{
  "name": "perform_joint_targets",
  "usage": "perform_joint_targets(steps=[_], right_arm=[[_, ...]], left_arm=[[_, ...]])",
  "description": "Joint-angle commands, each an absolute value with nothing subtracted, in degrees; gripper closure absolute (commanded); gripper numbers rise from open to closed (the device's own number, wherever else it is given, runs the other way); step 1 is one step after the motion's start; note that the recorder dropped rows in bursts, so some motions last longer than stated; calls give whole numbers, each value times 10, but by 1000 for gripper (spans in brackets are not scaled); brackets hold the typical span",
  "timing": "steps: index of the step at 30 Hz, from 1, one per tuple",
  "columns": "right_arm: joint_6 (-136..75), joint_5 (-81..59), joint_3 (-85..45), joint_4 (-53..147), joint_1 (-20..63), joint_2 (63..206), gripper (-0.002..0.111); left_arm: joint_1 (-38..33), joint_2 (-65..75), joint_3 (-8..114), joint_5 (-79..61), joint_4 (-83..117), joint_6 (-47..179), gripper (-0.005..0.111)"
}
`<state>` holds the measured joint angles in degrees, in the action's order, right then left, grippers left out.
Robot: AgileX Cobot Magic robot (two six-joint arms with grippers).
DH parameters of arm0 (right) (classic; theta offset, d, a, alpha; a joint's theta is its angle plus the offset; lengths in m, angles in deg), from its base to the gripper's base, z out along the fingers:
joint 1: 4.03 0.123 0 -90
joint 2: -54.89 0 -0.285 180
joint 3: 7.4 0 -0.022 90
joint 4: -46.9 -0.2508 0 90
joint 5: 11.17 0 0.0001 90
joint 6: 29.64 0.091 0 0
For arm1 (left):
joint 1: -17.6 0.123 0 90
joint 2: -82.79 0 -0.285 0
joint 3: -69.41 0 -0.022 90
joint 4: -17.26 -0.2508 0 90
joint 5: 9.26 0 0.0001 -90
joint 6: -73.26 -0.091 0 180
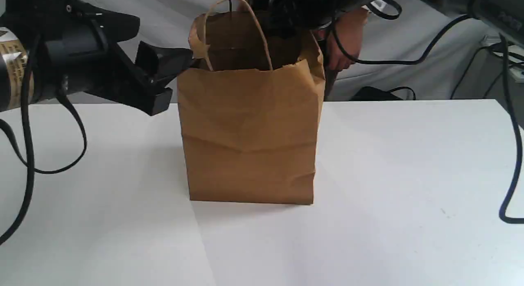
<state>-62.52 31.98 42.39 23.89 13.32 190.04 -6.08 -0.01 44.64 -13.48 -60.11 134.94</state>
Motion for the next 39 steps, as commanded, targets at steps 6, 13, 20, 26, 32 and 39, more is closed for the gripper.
perform_joint_targets(steps=[6, 13, 20, 26, 32, 39], right_arm=[[-663, 347, 422, 239, 132, 1859, 51], [-663, 426, 422, 290, 132, 1845, 51], [-624, 430, 422, 317, 132, 1819, 51], [-608, 434, 422, 317, 132, 1784, 51], [-577, 471, 399, 366, 132, 1739, 51], [-545, 403, 251, 370, 90, 1651, 55]], left_arm=[[-64, 13, 442, -106, -604, 1341, 37], [-64, 27, 433, -93, -604, 1341, 37], [-64, 37, 417, -88, -602, 1345, 37], [-64, 86, 393, -75, -593, 1362, 37], [-64, 192, 334, -79, -593, 1408, 37], [-64, 356, 259, -83, -593, 1475, 37]])
